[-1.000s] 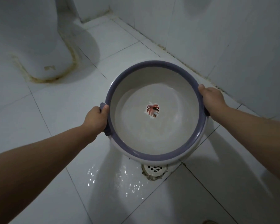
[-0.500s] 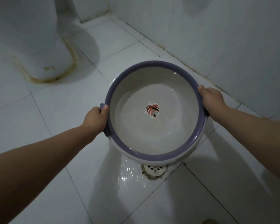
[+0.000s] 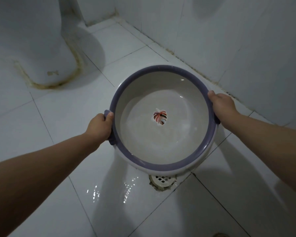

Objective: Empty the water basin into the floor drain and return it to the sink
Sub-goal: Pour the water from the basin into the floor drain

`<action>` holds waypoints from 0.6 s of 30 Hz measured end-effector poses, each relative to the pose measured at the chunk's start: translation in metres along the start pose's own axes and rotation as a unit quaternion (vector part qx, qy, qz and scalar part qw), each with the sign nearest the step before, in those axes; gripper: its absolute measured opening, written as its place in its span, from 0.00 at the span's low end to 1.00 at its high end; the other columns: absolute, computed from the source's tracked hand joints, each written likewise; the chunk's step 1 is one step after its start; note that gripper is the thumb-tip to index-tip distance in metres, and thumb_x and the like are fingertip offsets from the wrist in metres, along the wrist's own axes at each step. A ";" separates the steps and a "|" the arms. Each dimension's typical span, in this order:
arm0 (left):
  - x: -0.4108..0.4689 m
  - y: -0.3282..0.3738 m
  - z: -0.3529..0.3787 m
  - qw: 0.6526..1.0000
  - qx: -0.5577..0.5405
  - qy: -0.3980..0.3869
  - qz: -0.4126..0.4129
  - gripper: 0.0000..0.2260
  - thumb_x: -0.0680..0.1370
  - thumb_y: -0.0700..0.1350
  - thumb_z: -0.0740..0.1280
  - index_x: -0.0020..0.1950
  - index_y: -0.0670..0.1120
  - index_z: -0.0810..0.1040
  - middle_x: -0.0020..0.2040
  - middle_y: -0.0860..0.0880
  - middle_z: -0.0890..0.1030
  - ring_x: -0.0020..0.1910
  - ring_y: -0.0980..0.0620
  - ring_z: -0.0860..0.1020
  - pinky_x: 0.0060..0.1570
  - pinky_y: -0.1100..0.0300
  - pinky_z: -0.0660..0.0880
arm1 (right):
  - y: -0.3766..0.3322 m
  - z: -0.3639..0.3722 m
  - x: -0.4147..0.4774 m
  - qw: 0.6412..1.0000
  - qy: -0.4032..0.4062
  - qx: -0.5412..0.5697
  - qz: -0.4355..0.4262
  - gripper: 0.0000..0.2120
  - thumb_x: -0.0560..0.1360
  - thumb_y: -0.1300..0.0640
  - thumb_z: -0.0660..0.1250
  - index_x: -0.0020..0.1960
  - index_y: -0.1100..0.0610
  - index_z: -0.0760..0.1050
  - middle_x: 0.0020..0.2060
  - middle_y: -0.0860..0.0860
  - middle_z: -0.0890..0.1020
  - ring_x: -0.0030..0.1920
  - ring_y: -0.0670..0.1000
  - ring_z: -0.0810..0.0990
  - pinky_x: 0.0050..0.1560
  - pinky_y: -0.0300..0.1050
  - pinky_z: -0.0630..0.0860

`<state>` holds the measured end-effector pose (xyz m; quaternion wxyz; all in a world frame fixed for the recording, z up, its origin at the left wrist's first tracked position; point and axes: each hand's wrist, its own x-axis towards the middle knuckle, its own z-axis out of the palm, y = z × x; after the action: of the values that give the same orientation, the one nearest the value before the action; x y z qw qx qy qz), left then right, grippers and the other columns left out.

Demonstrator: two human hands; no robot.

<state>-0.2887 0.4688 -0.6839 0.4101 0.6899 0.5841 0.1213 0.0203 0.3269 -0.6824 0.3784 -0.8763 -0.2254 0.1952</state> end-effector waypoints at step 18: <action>0.001 -0.003 -0.002 1.000 0.012 -0.002 0.009 0.17 0.81 0.50 0.51 0.46 0.39 0.72 0.34 0.46 0.74 0.34 0.49 0.74 0.32 0.59 0.70 | -0.003 -0.002 -0.001 1.000 -0.006 -0.016 -0.009 0.20 0.78 0.46 0.54 0.32 0.55 0.64 0.30 0.52 0.70 0.31 0.49 0.69 0.29 0.44 0.62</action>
<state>-0.2920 0.4705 -0.6852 0.4015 0.7001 0.5789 0.1164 0.0202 0.3272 -0.6786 0.3647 -0.8790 -0.2384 0.1940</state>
